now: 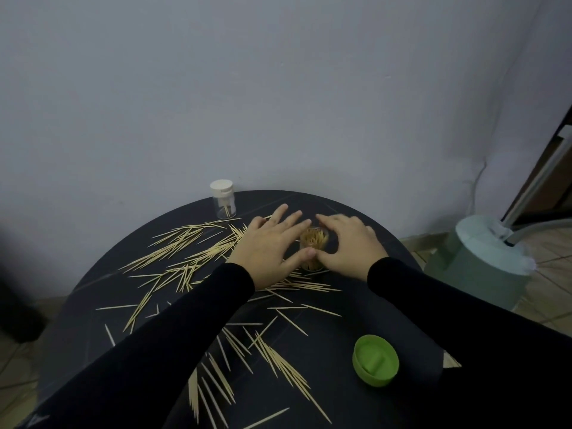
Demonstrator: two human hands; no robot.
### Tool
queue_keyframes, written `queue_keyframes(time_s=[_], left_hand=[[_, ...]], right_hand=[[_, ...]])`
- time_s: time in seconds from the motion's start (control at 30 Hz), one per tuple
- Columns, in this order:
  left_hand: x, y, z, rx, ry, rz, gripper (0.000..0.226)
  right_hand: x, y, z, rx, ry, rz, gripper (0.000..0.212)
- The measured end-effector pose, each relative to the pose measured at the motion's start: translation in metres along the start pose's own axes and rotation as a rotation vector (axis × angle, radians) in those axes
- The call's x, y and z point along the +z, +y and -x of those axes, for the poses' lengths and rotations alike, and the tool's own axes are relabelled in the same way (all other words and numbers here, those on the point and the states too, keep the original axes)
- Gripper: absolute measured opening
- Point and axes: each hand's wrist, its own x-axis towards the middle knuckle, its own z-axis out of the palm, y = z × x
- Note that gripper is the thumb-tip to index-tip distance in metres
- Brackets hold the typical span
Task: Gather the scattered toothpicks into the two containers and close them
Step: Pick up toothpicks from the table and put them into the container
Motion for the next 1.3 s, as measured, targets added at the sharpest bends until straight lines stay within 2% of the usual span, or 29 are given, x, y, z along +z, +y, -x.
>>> queue_keyframes(time_s=[0.07, 0.13, 0.2, 0.27, 0.37, 0.47, 0.53, 0.63, 0.7, 0.83, 0.93, 1.13, 1.3], left_hand=[[-0.005, 0.002, 0.005, -0.039, 0.051, 0.020, 0.061], [-0.014, 0.001, 0.011, -0.016, 0.131, -0.010, 0.049], [-0.026, -0.002, 0.019, 0.059, 0.103, 0.015, 0.033], [-0.036, -0.003, 0.032, 0.090, -0.088, 0.112, 0.020], [-0.047, -0.001, 0.056, 0.081, -0.431, 0.214, 0.012], [-0.063, 0.008, 0.076, 0.000, -0.635, 0.361, 0.026], [-0.072, 0.019, 0.087, -0.050, -0.734, 0.382, 0.040], [-0.068, 0.034, 0.105, -0.026, -0.822, 0.220, 0.059], [-0.062, 0.038, 0.112, -0.001, -0.817, 0.153, 0.064], [-0.054, 0.039, 0.119, 0.013, -0.782, 0.134, 0.057], [-0.051, 0.040, 0.119, 0.012, -0.775, 0.148, 0.046], [-0.046, 0.030, 0.110, -0.017, -0.727, 0.138, 0.013], [-0.039, 0.019, 0.097, -0.070, -0.592, 0.014, 0.014]], right_hand=[[-0.003, -0.004, 0.002, -0.058, 0.094, 0.019, 0.064], [-0.009, -0.010, 0.004, -0.144, 0.202, -0.031, 0.046], [-0.018, -0.021, 0.011, -0.209, 0.193, -0.095, 0.024], [-0.026, -0.034, 0.021, -0.239, 0.023, -0.068, 0.017], [-0.029, -0.056, 0.040, -0.253, -0.369, 0.025, 0.035], [-0.025, -0.072, 0.060, -0.237, -0.662, 0.073, 0.046], [-0.020, -0.078, 0.068, -0.251, -0.740, 0.127, 0.048], [-0.013, -0.081, 0.073, -0.273, -0.711, 0.192, 0.048], [-0.011, -0.081, 0.072, -0.262, -0.695, 0.209, 0.044], [-0.010, -0.082, 0.072, -0.239, -0.718, 0.180, 0.041], [-0.009, -0.084, 0.073, -0.238, -0.719, 0.168, 0.039], [-0.006, -0.082, 0.067, -0.240, -0.725, 0.141, 0.014], [-0.004, -0.077, 0.056, -0.263, -0.585, 0.242, 0.012]])
